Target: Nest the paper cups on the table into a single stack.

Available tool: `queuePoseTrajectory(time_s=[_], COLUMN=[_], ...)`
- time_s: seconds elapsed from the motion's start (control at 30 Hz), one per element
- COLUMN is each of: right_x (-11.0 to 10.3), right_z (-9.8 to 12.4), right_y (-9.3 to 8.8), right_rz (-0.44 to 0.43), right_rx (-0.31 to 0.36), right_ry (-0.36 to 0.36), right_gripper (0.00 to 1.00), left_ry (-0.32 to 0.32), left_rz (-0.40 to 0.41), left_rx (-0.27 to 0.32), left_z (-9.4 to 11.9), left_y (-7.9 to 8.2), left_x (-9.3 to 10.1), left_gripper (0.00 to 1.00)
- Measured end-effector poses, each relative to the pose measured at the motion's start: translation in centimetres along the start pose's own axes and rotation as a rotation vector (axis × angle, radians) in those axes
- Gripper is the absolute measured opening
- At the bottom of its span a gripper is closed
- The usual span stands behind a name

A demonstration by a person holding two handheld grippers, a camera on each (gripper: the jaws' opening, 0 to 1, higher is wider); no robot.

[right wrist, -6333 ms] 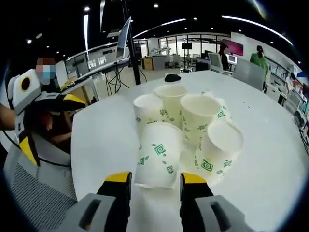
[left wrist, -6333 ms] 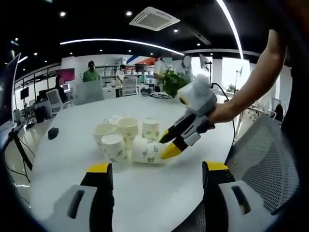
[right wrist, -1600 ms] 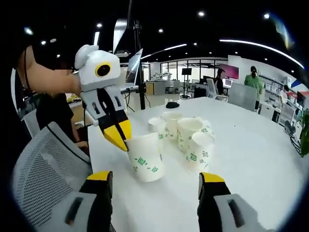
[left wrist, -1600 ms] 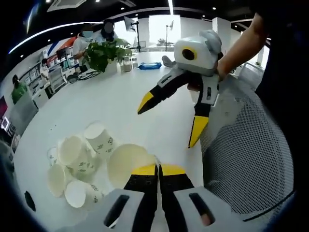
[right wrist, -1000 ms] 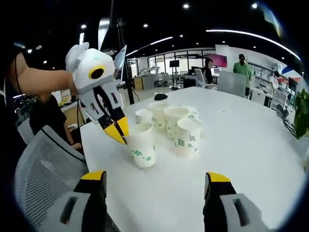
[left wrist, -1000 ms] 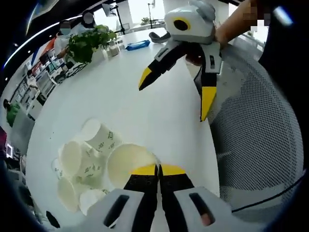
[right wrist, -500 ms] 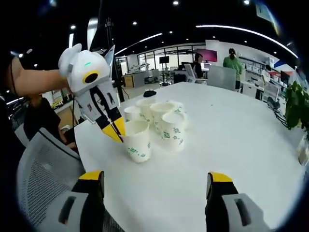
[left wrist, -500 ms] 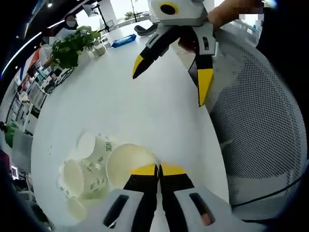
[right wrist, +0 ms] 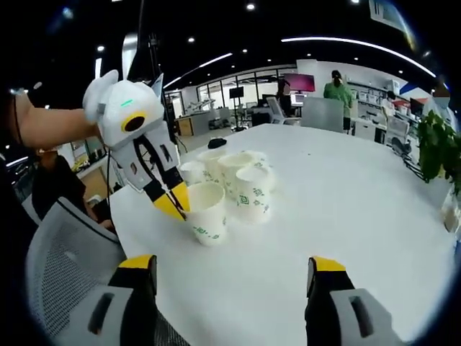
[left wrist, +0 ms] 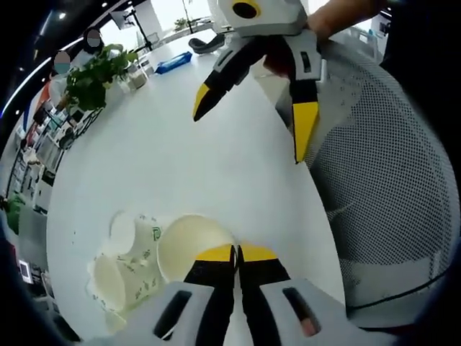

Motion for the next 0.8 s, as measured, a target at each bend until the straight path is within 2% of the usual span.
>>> queuePoseTrajectory(time_s=[0.17, 0.33, 0.5, 0.7, 0.8], right_x=[0.2, 0.1, 0.0, 0.1, 0.1], right_z=[-0.1, -0.1, -0.1, -0.2, -0.2], right_y=[-0.3, -0.3, -0.2, -0.3, -0.3], right_rz=[-0.004, -0.002, -0.002, -0.002, -0.006], right_rx=[-0.001, -0.005, -0.002, -0.001, 0.007], right_ry=[-0.001, 0.003, 0.004, 0.004, 0.008], right_gripper=[0.86, 0.86, 0.86, 0.87, 0.87], left_ry=[-0.001, 0.000, 0.005, 0.025, 0.041], left_rz=[-0.002, 0.036, 0.088, 0.202, 0.219], left_rx=[0.017, 0.086, 0.153, 0.268, 0.288], left_z=[0.0, 0.3, 1.0, 2.6, 3.2], left_y=[0.2, 0.6, 0.8, 0.8, 0.7], left_x=[0.4, 0.6, 0.6, -0.3, -0.7], left_gripper=[0.00, 0.13, 0.18, 0.25, 0.27])
Point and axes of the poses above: the point that each gripper's makers call its tool centre point, and the gripper's own axes: z roughly backward along the fingers, x roughly to its right, y roughly out of its top, the point moved 8 cm from there along z, roughly backward along the fingers, and after that the axes turned 13 degrees about z, right-handed, at the moved point
